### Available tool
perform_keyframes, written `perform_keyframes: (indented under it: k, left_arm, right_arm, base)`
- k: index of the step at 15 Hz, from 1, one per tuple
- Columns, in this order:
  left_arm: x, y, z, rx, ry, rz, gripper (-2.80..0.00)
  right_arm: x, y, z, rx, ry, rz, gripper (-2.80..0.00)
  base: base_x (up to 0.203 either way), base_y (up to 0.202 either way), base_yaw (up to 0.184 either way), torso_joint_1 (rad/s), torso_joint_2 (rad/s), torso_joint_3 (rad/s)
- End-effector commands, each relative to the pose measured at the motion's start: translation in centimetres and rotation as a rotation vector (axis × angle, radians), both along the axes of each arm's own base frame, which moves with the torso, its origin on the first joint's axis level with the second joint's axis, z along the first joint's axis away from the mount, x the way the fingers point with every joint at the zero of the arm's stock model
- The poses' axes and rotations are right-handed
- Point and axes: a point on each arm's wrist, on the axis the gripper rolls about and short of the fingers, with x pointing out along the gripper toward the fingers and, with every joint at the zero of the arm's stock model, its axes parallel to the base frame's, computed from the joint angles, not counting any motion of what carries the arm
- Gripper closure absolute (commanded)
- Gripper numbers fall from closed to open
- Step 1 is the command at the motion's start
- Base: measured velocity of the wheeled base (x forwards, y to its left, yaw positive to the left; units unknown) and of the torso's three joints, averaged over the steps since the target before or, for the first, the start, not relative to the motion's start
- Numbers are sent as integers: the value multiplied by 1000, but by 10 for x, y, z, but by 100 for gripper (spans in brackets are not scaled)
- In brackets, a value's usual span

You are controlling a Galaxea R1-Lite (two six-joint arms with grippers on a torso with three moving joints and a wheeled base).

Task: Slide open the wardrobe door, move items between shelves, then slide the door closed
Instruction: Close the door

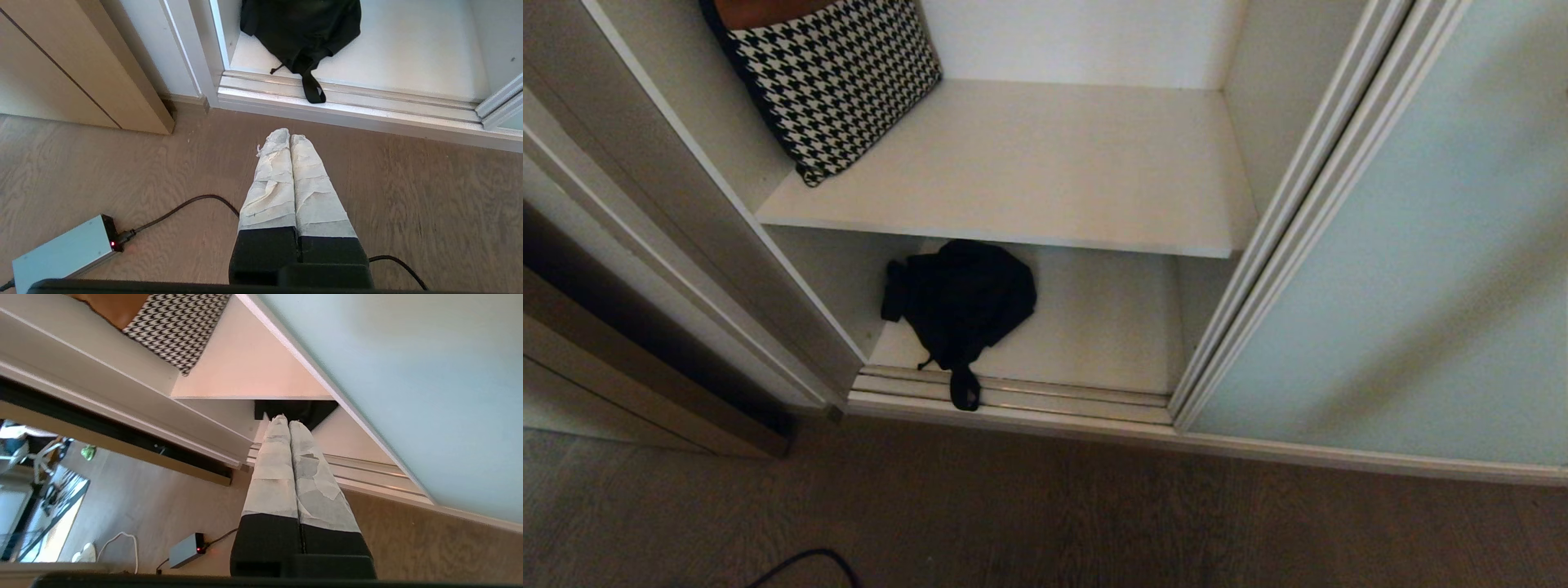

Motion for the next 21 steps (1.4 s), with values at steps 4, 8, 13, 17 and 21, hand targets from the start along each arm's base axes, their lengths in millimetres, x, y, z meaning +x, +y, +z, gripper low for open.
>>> perform_keyframes:
  k: [4, 8, 13, 17, 21]
  left_arm:
    - [0, 0, 0, -1, 1, 1, 0]
    - [0, 0, 0, -1, 1, 1, 0]
    - [0, 0, 0, -1, 1, 1, 0]
    - [0, 0, 0, -1, 3, 1, 0]
    - [0, 0, 0, -1, 3, 1, 0]
  right_arm:
    - [19, 6, -1, 0, 28, 29, 0]
    - [43, 6, -7, 1, 59, -8, 0]
    - [73, 20, -14, -6, 51, -47, 0]
    - [87, 25, -14, 2, 60, -56, 0]
    - [95, 26, -14, 1, 66, -59, 0]
  base:
    - [0, 0, 0, 0, 0, 0]
    - [0, 0, 0, 0, 0, 0]
    - [0, 0, 0, 0, 0, 0]
    - [0, 0, 0, 0, 0, 0]
    - [0, 0, 0, 0, 0, 0]
